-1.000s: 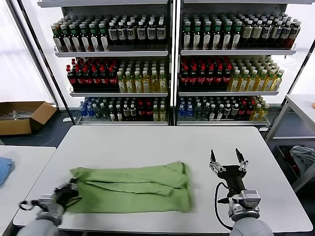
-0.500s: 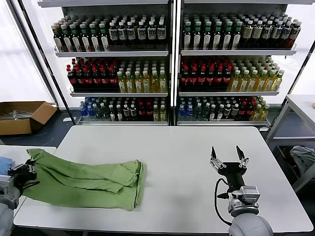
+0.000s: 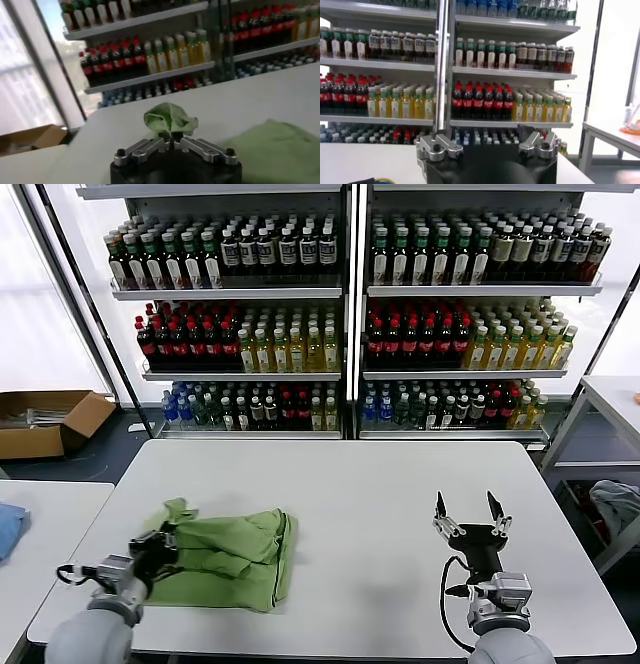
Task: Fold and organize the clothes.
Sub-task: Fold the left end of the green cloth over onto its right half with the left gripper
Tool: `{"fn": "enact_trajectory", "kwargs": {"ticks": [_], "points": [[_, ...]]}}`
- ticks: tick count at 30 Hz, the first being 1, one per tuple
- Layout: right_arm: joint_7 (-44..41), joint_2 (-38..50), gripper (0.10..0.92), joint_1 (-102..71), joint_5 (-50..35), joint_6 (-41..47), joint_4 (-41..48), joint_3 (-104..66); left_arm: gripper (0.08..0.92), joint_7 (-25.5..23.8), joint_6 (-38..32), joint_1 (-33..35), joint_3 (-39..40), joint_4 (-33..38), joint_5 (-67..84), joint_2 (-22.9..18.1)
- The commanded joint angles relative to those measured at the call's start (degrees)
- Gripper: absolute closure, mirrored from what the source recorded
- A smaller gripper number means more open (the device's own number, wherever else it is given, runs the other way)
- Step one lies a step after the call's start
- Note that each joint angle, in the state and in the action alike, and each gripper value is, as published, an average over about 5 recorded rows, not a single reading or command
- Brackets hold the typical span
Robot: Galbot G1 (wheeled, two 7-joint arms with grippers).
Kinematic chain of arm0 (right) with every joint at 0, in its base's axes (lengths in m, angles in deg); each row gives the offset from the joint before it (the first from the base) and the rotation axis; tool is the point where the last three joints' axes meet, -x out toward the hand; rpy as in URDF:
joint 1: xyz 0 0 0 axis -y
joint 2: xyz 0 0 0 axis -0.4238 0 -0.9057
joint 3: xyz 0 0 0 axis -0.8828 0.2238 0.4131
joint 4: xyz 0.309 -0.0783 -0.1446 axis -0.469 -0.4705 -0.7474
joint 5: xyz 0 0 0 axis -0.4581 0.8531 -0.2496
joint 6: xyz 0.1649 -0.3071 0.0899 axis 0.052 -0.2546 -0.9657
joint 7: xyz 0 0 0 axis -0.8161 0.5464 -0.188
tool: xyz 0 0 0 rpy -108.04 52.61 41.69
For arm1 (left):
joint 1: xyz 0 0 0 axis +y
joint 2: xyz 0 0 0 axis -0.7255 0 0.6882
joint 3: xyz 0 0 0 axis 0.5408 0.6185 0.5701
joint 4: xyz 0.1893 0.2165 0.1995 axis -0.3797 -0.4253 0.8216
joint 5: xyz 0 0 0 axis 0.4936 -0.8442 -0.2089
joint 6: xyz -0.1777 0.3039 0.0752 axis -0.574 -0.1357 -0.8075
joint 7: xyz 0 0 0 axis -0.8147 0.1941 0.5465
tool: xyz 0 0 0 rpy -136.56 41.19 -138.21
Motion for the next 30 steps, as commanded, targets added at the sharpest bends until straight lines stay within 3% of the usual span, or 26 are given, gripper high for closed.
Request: {"fn": "enact_trajectory", "kwargs": {"ticks": [1, 8, 21, 26, 30], "points": [[0.0, -0.3, 0.203, -1.5, 0.4, -0.1, -0.3, -0.3, 0.911, 0.4, 2.5, -1.5, 11.6, 4.4, -2.7, -5.6], [0.1, -1.0, 0.203, -3.1, 1.2, -0.8, 0.1, -0.1, 0.911, 0.2, 3.4, -1.8, 13.4, 4.3, -3.3, -6.4], [-0.1, -1.3, 0.203, -3.1, 1.5, -0.9, 1.3, 0.5, 0.907, -1.2, 3.0, -5.8, 15.0, -4.7, -3.4, -9.7], [-0.2, -1.2, 0.203, -3.4, 1.5, -1.0, 0.8, 0.5, 0.806, -1.0, -0.5, -8.1, 15.0, -11.2, -2.4, -12.3], [-0.1, -1.2, 0.203, -3.5, 1.5, -1.2, 0.8, 0.5, 0.693, 0.8, -1.6, -7.6, 16.0, -11.5, 3.5, -14.1]]}}
